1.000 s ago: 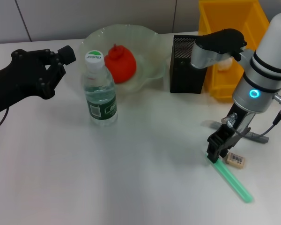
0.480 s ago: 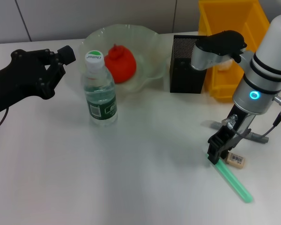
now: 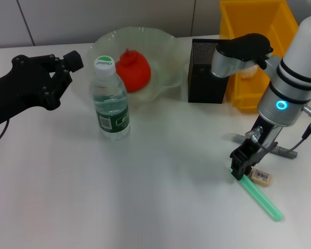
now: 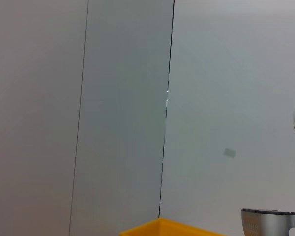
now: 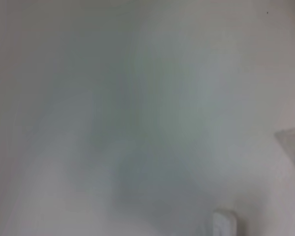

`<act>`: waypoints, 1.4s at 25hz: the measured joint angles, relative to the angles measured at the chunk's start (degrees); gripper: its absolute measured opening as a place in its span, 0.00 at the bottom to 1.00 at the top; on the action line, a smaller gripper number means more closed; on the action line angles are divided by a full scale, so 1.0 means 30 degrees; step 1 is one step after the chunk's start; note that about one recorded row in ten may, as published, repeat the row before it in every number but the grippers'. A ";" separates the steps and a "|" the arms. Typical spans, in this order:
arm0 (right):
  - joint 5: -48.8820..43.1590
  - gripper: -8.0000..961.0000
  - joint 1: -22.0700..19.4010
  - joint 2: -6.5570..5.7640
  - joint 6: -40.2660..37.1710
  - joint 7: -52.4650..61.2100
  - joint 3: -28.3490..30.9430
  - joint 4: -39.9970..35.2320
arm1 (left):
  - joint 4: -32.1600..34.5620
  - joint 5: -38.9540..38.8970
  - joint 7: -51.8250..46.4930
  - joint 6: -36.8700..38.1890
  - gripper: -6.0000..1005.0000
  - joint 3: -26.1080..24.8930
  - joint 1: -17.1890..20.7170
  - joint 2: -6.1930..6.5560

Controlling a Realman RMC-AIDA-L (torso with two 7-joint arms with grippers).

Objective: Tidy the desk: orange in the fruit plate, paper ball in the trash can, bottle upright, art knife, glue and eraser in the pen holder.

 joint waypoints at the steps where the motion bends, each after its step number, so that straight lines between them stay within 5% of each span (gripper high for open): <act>1: 0.0000 0.22 -0.0001 0.0000 0.0001 0.0000 -0.0004 0.0002 | 0.0000 -0.0001 0.0001 0.0000 0.01 0.0000 0.0000 0.0000; 35: 0.0152 0.16 -0.0226 0.0073 0.0574 -0.0421 -0.0076 -0.0230 | 0.0179 -0.0438 0.0205 -0.0236 0.01 -0.0031 0.0203 0.0030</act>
